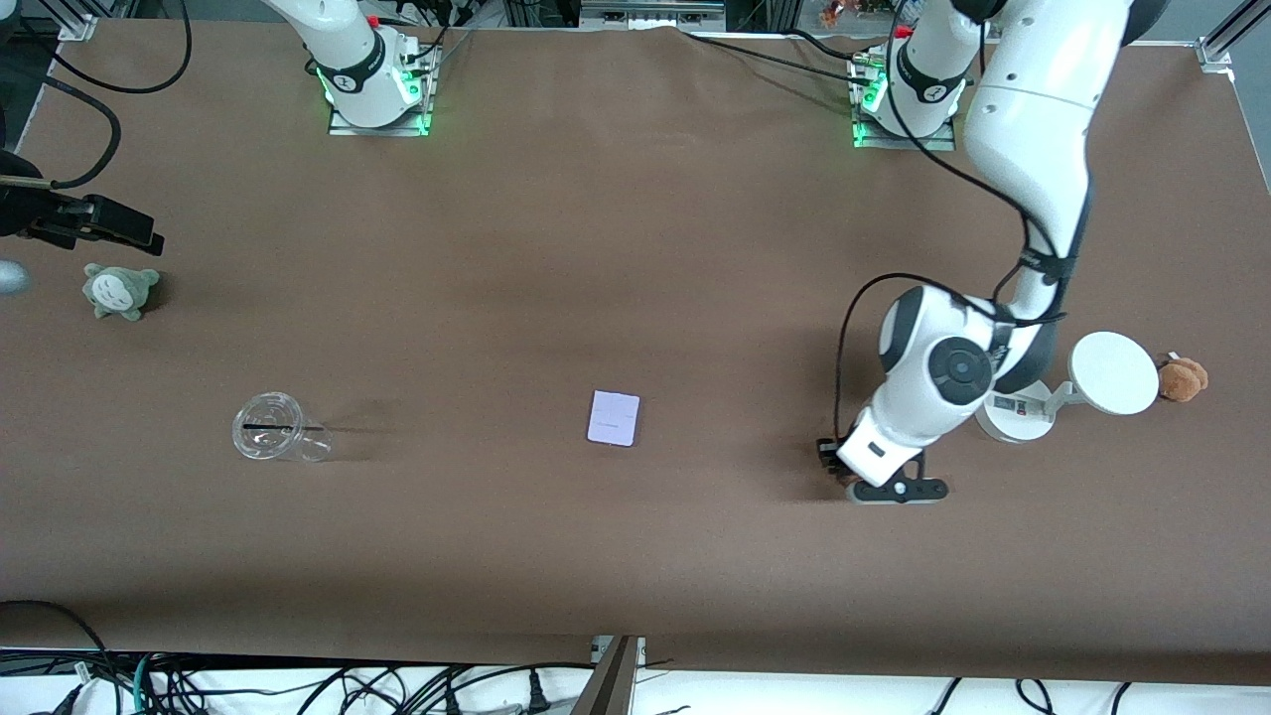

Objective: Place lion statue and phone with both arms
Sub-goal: 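Carry the lion figurine with the left gripper toward the white lamp, then lower the lion with the left gripper while the right gripper reaches the phone, then open the left gripper and withdraw while the right gripper grasps the phone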

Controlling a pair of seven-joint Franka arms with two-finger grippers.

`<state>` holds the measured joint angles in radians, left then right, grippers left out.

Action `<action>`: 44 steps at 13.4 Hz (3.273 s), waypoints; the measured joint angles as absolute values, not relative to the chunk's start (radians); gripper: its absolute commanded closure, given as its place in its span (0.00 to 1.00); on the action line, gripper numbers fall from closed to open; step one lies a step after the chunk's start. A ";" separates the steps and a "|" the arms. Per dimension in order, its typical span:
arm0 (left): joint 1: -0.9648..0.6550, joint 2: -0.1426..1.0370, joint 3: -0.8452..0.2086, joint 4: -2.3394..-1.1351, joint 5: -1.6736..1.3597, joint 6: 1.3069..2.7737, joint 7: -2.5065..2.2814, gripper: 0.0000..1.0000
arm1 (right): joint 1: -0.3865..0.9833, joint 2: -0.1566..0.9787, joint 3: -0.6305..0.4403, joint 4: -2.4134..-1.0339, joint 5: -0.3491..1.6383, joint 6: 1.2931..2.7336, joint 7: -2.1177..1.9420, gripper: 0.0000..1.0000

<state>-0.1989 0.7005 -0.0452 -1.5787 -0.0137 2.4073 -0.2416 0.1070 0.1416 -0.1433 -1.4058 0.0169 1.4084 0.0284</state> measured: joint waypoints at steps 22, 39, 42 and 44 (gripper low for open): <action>-0.039 0.645 -0.068 -1.777 -0.132 2.516 0.062 1.00 | 0.299 0.454 -0.123 -1.414 0.053 1.722 0.331 0.00; -0.035 0.460 -0.061 -1.779 -0.166 2.279 0.087 0.00 | 0.699 0.826 -0.120 -1.407 0.050 2.347 0.980 0.00; -0.038 0.377 -0.056 -1.783 -0.166 2.218 0.087 0.00 | 0.735 0.887 -0.122 -1.323 0.028 2.370 0.982 0.00; -0.039 0.309 -0.044 -1.785 -0.159 2.136 0.087 0.00 | 0.755 0.910 -0.122 -1.287 0.002 2.370 0.982 0.00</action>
<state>-0.0391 0.3089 -0.0443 -1.7851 -0.1588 2.1363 0.0874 0.7550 0.9099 -0.1222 -1.2865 0.0019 2.3702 0.9818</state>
